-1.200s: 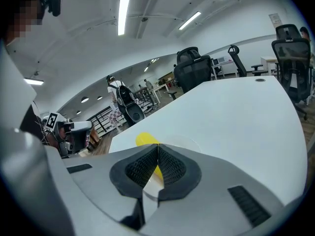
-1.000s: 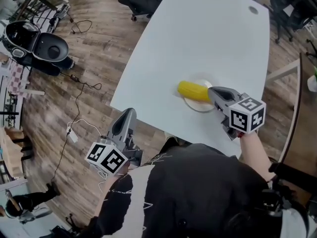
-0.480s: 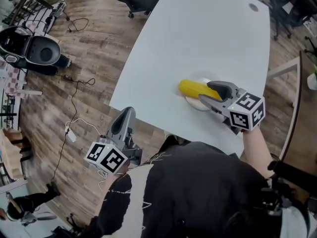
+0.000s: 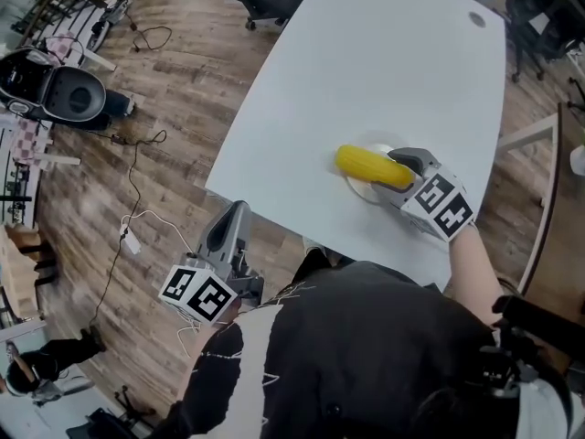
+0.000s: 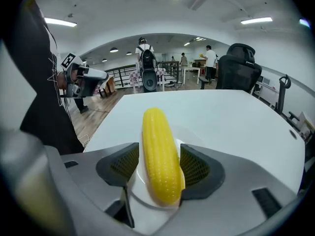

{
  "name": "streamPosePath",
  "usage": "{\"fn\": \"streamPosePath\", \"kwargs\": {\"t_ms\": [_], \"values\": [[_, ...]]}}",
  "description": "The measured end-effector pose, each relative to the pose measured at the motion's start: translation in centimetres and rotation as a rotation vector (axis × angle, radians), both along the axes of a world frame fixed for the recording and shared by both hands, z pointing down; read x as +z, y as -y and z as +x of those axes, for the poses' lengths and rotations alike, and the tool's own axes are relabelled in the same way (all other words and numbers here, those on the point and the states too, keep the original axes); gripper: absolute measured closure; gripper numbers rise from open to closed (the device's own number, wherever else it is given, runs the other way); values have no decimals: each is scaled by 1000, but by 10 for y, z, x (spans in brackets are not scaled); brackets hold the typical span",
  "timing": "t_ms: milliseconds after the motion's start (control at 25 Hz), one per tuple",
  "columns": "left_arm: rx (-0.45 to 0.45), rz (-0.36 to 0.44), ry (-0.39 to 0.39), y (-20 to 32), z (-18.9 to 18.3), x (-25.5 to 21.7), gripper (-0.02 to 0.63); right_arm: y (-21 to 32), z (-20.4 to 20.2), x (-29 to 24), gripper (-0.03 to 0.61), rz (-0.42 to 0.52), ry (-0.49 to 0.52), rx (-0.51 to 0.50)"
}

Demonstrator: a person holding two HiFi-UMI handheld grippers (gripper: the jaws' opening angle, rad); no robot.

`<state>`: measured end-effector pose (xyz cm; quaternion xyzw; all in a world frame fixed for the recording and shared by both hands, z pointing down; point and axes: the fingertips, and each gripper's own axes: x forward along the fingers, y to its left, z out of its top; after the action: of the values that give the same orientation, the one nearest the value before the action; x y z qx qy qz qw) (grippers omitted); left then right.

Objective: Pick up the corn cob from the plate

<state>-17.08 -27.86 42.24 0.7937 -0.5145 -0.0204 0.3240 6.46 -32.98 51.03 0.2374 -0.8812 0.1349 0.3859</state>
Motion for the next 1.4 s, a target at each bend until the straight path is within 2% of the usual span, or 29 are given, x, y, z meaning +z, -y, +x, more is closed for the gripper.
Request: {"fn": "streamPosePath", "kwargs": {"t_ms": [400,640,800,1000,1400], "values": [[-51,8,1,-12,-12,-4,601,3,-12,13,322,72,-160,-134],[-69,8,5,-16,-14,-6,601,5,-13,21,328,68,-196,-183],[-78,8,8,-17,-17,-6,601,6,-15,27,328,37,-183,-185],[-82,5,11,-17,-17,-5,601,5,-18,29,328,-42,-108,-145],[-86,-2,9,-13,-17,0,601,4,-19,30,327,-26,-75,-146]]}}
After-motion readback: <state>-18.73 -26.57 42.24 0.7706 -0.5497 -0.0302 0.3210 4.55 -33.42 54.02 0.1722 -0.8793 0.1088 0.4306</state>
